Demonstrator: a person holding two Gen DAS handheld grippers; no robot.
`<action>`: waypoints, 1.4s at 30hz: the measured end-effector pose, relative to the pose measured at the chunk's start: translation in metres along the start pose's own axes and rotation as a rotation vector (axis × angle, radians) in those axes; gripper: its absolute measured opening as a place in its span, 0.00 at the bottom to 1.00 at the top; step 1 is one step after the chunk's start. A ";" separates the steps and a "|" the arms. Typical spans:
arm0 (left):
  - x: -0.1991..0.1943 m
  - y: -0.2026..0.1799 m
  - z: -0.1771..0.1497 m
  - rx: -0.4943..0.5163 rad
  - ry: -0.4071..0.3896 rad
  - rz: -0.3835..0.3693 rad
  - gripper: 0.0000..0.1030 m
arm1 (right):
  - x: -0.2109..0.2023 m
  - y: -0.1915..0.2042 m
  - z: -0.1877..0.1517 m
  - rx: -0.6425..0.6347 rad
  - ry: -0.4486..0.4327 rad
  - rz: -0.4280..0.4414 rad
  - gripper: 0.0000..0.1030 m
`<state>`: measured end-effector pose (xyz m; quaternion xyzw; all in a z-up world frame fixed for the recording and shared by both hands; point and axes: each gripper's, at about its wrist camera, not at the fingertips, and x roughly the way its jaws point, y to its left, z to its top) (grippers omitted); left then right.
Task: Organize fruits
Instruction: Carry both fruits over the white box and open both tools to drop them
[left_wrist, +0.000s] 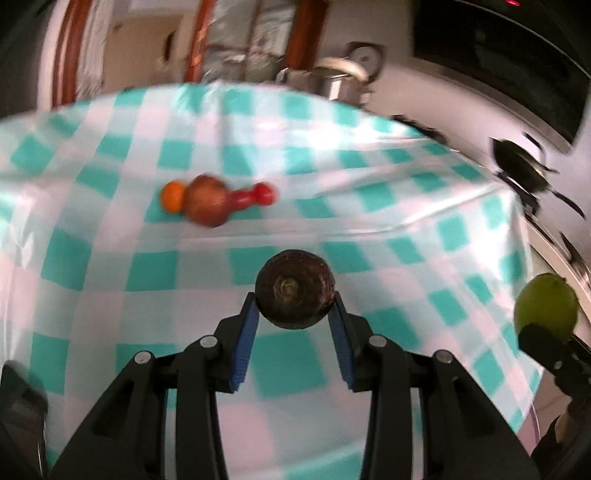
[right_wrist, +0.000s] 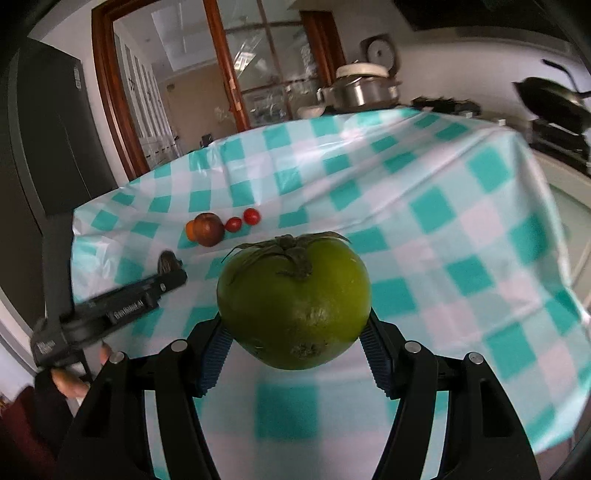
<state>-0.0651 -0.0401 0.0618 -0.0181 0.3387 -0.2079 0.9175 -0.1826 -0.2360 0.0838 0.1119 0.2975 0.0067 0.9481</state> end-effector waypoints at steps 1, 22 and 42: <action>-0.008 -0.013 -0.004 0.026 -0.011 -0.011 0.38 | -0.014 -0.008 -0.008 0.003 -0.008 -0.012 0.61; -0.066 -0.288 -0.154 0.676 0.200 -0.540 0.38 | -0.165 -0.188 -0.172 0.248 0.101 -0.391 0.61; 0.020 -0.392 -0.383 1.447 0.670 -0.683 0.38 | -0.013 -0.287 -0.265 0.205 0.718 -0.312 0.61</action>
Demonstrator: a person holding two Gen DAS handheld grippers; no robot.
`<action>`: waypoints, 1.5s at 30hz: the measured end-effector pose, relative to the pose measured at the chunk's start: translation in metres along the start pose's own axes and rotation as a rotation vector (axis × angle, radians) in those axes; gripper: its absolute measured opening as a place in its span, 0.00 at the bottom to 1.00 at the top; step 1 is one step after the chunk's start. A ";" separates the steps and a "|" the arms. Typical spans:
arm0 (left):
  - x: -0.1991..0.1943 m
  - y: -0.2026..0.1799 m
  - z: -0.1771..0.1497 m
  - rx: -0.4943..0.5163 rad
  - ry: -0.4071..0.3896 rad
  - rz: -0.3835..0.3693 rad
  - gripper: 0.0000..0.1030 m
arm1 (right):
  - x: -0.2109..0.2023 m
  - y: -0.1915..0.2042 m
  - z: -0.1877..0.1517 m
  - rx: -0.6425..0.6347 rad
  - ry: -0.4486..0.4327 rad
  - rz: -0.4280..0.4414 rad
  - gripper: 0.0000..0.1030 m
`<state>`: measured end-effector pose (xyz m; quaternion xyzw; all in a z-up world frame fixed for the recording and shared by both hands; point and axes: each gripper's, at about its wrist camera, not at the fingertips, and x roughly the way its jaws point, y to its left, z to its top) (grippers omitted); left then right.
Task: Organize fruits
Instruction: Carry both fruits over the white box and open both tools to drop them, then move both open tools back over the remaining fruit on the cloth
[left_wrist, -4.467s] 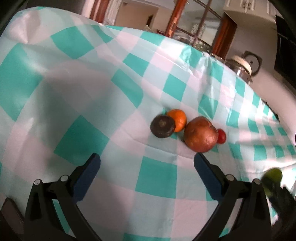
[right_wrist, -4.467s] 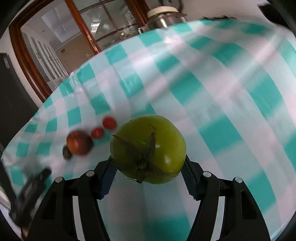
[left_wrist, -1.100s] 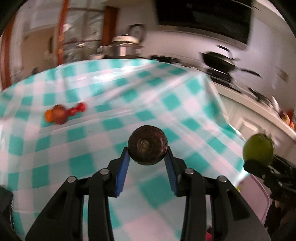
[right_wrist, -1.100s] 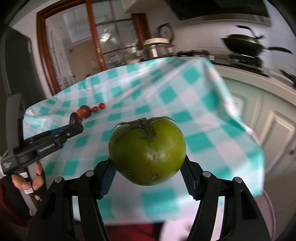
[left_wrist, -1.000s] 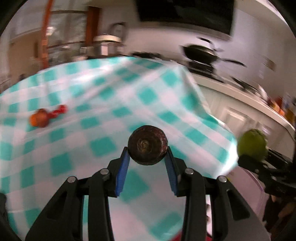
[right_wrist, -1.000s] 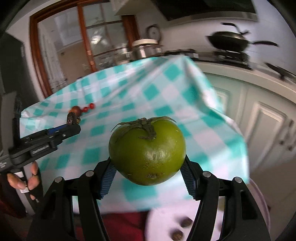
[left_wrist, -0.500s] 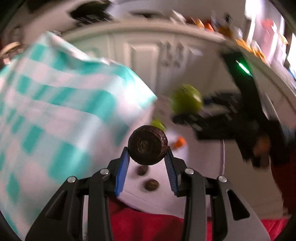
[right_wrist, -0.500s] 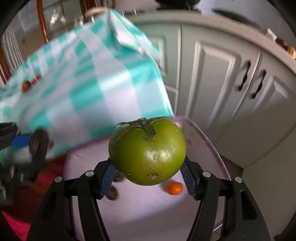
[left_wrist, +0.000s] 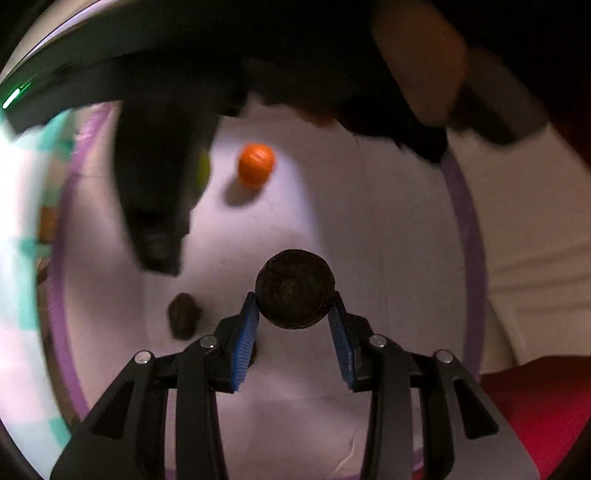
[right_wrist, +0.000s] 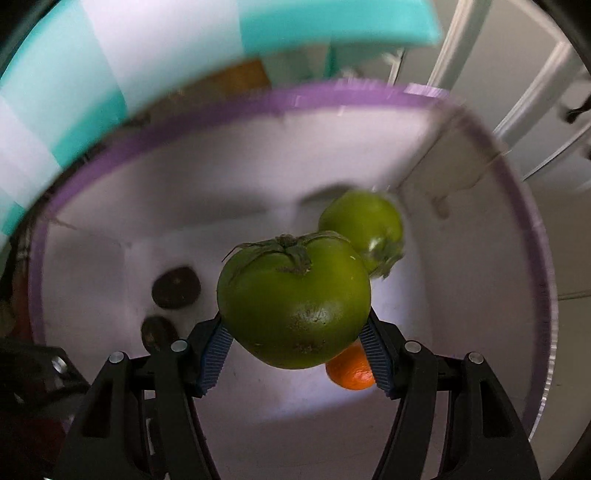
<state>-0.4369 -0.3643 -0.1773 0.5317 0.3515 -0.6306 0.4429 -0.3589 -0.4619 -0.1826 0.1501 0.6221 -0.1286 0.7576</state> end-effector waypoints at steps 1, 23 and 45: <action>0.005 -0.002 0.000 0.010 0.011 0.002 0.38 | 0.006 0.000 0.001 -0.008 0.022 -0.003 0.61; -0.127 -0.021 -0.059 0.037 -0.539 0.420 0.87 | -0.099 -0.021 -0.050 0.330 -0.256 0.120 0.69; -0.335 0.265 -0.500 -1.757 -0.808 0.844 0.99 | -0.174 0.340 0.171 -0.185 -0.584 0.251 0.85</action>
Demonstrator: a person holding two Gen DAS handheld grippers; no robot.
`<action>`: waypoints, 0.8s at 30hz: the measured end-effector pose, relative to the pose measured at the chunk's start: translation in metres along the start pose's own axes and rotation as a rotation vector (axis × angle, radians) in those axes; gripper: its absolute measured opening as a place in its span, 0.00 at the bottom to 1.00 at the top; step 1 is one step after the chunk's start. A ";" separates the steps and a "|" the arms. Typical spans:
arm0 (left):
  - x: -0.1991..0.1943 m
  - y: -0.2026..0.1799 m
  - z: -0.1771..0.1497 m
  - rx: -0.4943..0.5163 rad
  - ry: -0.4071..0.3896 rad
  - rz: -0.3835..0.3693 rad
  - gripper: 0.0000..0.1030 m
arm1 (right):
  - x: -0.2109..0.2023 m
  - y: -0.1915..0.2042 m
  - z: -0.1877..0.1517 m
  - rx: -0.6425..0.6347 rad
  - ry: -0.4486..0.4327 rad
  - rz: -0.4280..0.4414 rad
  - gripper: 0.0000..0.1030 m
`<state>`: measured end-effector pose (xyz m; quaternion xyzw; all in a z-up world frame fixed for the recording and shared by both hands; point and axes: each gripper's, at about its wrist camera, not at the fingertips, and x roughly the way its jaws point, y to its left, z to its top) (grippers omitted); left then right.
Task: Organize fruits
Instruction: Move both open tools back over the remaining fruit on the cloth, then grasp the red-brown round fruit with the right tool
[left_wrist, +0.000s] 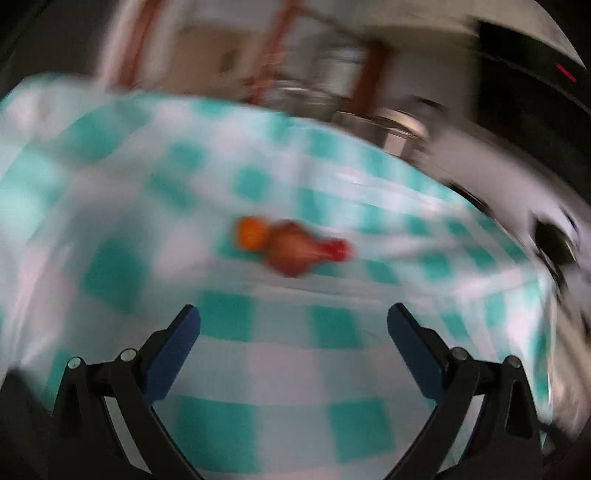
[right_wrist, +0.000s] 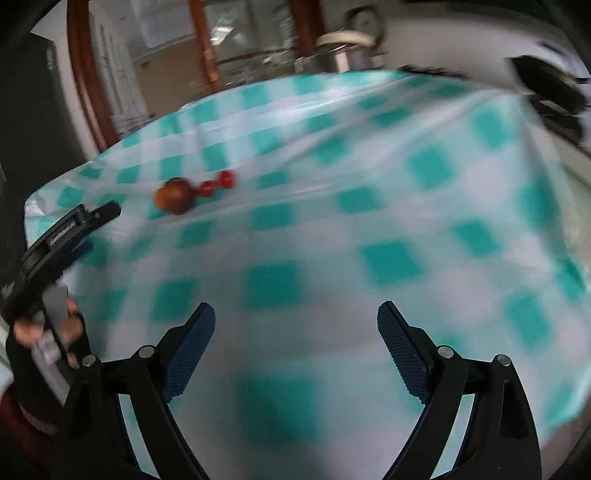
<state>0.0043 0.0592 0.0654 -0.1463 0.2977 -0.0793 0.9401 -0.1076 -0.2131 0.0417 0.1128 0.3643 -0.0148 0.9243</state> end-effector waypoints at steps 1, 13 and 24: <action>0.000 0.014 0.003 -0.066 0.001 0.033 0.99 | 0.019 0.012 0.004 -0.009 0.011 0.013 0.85; -0.023 0.085 -0.003 -0.377 -0.051 0.168 0.98 | 0.185 0.169 0.113 -0.444 0.016 0.096 0.85; -0.014 0.064 -0.013 -0.317 -0.004 0.139 0.98 | 0.241 0.180 0.142 -0.537 0.086 0.220 0.86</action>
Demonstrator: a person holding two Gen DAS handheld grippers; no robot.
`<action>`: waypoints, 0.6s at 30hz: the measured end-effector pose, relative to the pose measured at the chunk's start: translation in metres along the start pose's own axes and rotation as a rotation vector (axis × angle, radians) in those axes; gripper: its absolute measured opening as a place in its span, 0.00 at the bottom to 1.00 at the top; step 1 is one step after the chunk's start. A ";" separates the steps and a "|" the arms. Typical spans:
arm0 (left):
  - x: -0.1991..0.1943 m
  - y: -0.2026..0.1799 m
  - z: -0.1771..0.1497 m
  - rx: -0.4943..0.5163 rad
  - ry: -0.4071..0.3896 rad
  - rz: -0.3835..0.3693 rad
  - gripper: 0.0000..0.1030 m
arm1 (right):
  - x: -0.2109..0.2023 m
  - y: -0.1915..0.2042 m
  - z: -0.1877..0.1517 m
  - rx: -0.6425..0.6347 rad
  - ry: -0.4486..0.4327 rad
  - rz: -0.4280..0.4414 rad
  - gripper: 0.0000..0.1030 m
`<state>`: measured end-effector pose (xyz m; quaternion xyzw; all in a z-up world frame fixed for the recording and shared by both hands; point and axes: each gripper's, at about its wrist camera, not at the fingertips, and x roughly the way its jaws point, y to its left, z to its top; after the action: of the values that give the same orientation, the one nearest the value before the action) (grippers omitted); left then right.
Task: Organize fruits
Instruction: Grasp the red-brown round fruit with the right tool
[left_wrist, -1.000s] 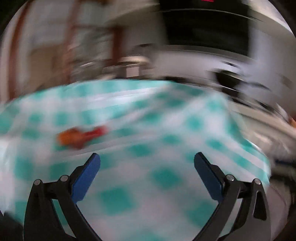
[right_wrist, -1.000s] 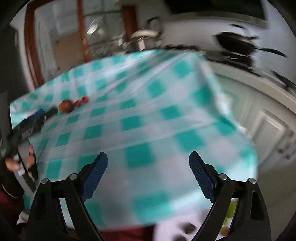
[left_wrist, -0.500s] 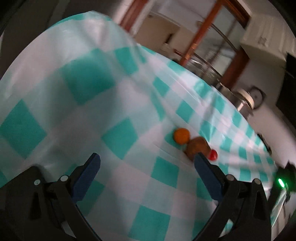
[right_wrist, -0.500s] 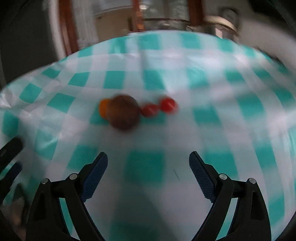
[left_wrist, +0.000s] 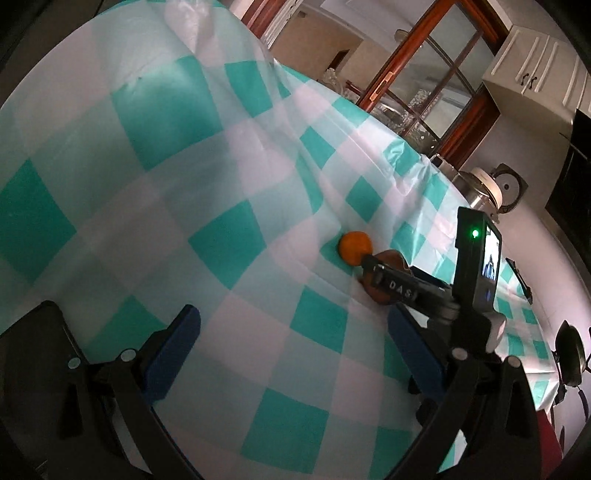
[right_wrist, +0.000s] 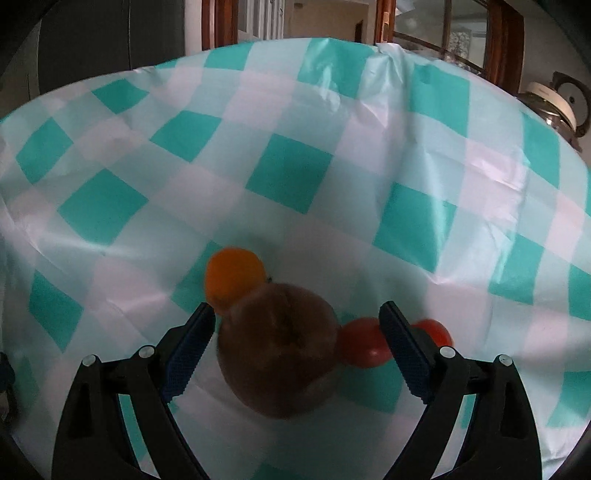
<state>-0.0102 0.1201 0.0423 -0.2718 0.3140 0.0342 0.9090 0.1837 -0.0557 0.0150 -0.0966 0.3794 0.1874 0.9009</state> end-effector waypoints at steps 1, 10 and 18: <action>0.000 0.000 -0.001 0.000 0.000 0.003 0.98 | 0.001 0.003 0.001 -0.020 0.002 -0.009 0.85; 0.003 -0.007 -0.011 0.034 -0.003 0.034 0.98 | 0.001 0.022 -0.011 -0.184 0.051 -0.076 0.65; 0.008 -0.010 -0.014 0.069 0.011 0.050 0.98 | -0.081 0.022 -0.075 -0.130 0.004 -0.061 0.61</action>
<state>-0.0091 0.1034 0.0328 -0.2325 0.3268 0.0447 0.9150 0.0741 -0.0804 0.0208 -0.1668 0.3651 0.1840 0.8972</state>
